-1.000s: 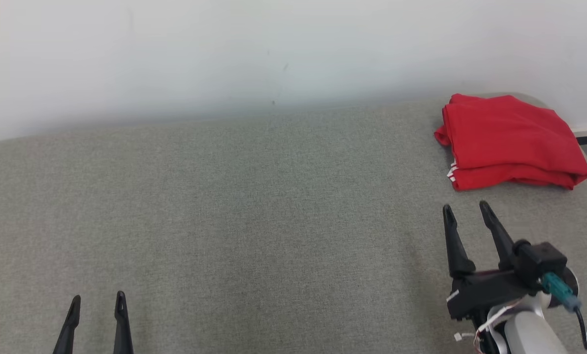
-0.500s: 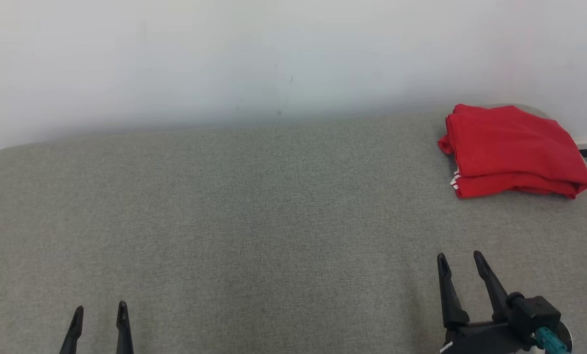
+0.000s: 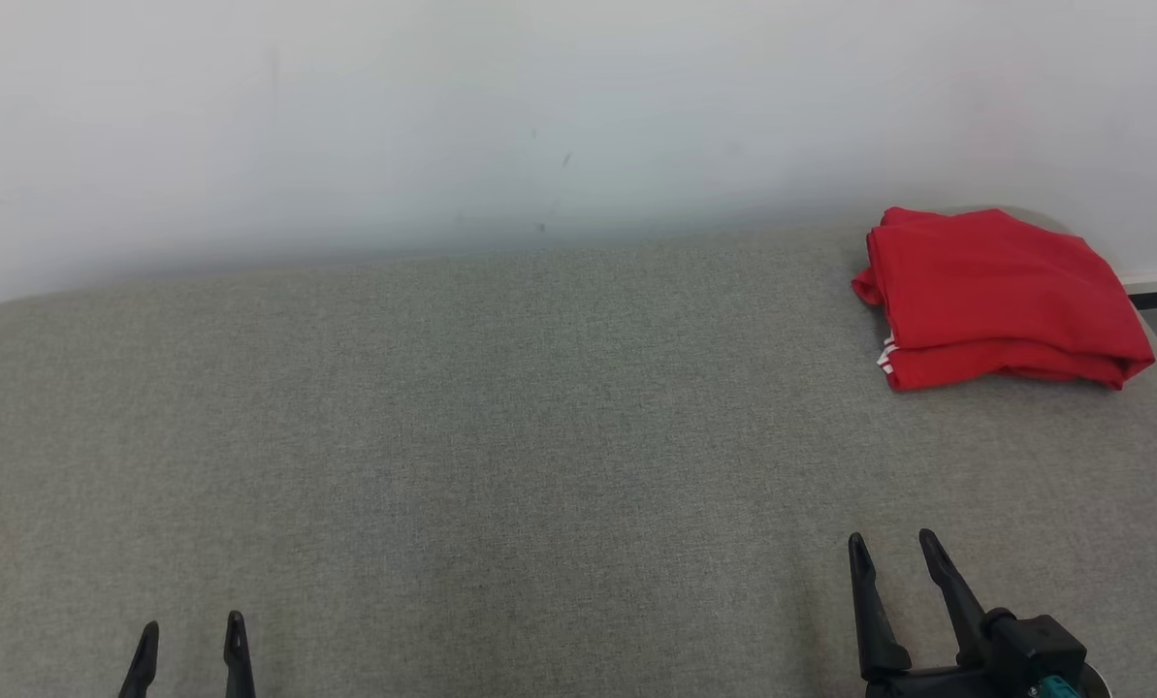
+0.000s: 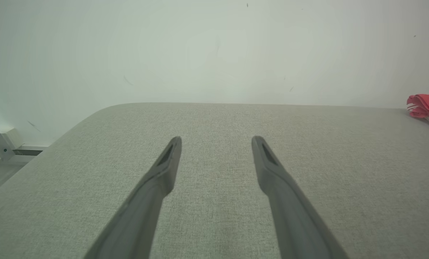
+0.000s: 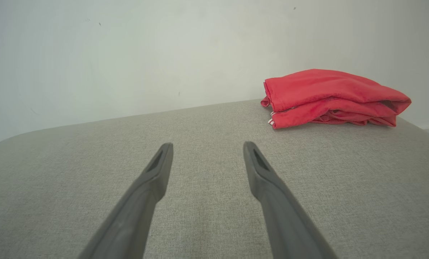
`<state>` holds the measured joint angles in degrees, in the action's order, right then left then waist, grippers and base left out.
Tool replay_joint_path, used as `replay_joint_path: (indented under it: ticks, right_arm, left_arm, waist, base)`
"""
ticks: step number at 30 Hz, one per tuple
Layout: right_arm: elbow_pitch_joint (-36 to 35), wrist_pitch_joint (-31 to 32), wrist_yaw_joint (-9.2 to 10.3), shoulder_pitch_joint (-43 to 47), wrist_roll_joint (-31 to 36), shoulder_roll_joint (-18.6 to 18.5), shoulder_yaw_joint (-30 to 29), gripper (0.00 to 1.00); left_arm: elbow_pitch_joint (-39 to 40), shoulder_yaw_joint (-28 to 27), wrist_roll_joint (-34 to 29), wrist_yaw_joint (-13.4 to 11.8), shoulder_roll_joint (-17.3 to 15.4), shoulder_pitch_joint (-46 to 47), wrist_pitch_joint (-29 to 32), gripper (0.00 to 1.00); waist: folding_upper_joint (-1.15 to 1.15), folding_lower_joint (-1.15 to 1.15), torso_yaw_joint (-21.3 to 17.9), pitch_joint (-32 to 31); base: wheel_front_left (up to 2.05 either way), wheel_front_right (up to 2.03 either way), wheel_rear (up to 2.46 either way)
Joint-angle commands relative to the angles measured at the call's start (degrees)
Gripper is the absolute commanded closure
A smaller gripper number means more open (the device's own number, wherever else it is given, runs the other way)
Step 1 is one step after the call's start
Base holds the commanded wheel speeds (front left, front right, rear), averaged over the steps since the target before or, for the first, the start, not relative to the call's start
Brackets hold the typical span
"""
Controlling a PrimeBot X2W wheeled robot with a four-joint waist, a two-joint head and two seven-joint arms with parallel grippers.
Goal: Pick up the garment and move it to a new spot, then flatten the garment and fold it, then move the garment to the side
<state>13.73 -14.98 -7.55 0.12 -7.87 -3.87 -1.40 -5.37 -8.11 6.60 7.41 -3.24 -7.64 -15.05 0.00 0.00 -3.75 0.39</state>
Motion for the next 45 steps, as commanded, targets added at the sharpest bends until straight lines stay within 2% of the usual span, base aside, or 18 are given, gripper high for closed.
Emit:
replay_joint_path:
  ticks: [1, 17, 18, 21, 37, 45]
  right_arm:
    - [0.0, -0.2, 0.16, 0.6, 0.4, 0.3, 0.0, 0.00]
    - [0.3, -0.2, 0.16, 0.7, 0.7, 0.5, 0.3, 0.00]
    - [0.5, 0.0, -0.01, 0.4, 0.4, 0.2, 0.2, 1.00]
    - [2.4, 0.5, -0.01, 1.0, 0.0, 0.2, 0.1, 1.00]
    - [1.9, 5.0, 0.01, -0.6, -17.8, 0.4, -1.1, 1.00]
    - [1.6, 6.6, 0.01, -1.2, -24.6, 0.5, -1.5, 1.00]
  left_arm:
    - [-0.2, -0.2, -0.3, 0.0, 0.1, -0.3, -0.2, 0.00]
    - [-0.3, -0.9, -1.3, -0.2, 0.2, 0.6, -0.2, 0.00]
    - [-0.6, -0.8, -0.9, 0.0, 0.1, 0.2, 0.0, 1.00]
    - [-2.8, -0.7, -0.5, 0.0, 0.5, -0.1, 0.3, 1.00]
    - [-4.1, -0.3, 17.7, 0.0, 0.4, 3.0, 4.9, 1.00]
    - [-4.5, -0.1, 24.6, 0.0, 0.4, 4.1, 6.6, 1.00]
  waist:
    - [0.00, 0.00, 0.0, 0.0]
    - [0.00, 0.00, 0.7, 0.0]
    - [0.00, 0.00, 0.7, 0.0]
    - [0.00, 0.00, 0.7, 0.0]
    - [0.00, 0.00, 1.1, 0.0]
    - [0.00, 0.00, 1.3, 0.0]
  base:
    - [0.00, 0.00, 0.00]
    - [0.00, 0.00, 0.00]
    - [0.00, 0.00, 0.00]
    - [0.00, 0.00, 0.00]
    - [0.00, 0.00, 0.00]
    - [0.00, 0.00, 0.00]
